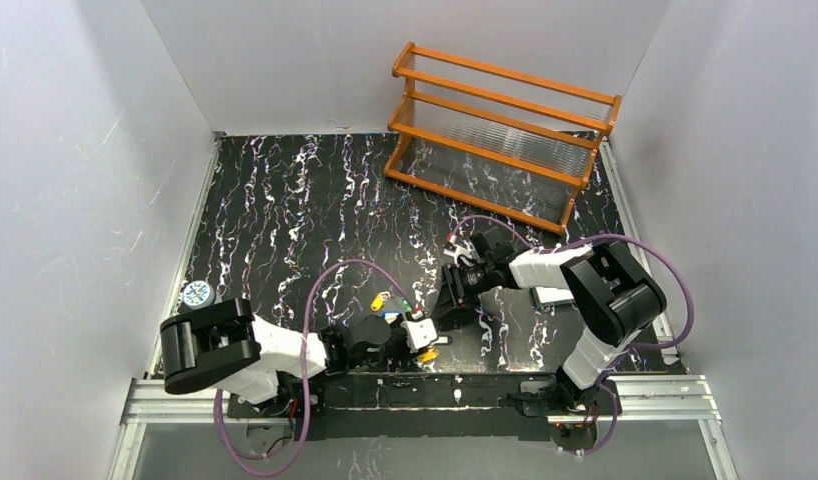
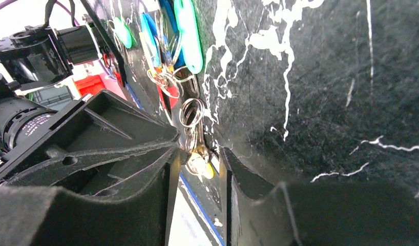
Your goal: Put the keys on the keyring
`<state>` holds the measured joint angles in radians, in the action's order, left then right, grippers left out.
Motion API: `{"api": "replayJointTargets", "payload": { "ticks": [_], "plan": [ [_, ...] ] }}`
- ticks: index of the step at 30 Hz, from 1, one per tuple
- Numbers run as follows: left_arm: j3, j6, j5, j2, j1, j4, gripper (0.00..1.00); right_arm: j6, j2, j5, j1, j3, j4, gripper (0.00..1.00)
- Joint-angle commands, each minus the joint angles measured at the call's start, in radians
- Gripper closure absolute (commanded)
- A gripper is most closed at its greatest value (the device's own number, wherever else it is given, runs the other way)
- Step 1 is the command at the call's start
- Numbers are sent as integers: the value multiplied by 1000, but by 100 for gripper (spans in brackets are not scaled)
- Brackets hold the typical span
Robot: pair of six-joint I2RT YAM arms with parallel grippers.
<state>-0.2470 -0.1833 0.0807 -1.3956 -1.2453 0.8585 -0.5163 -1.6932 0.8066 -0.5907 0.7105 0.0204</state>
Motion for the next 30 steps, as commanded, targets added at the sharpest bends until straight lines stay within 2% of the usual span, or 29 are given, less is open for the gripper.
{"api": "replayJointTargets", "payload": {
  "ticks": [1,8,14,17,18,25,30],
  "plan": [
    [-48,-18,4,-9,3,-31,63,27,36,3,6,-21,21,57],
    [-143,-40,28,-77,1,-176,62,35,41,2,23,-21,29,57],
    [-141,-48,93,-45,2,-237,84,64,50,-4,32,-8,60,57],
    [-115,-43,99,17,1,-247,98,90,63,-5,34,1,74,55],
    [-104,-40,98,44,1,-252,100,99,68,-2,34,3,75,54],
    [25,48,115,306,1,-260,100,135,108,54,34,-10,24,48],
    [87,97,167,477,1,-333,100,165,94,34,29,-5,2,49]
  ]
}}
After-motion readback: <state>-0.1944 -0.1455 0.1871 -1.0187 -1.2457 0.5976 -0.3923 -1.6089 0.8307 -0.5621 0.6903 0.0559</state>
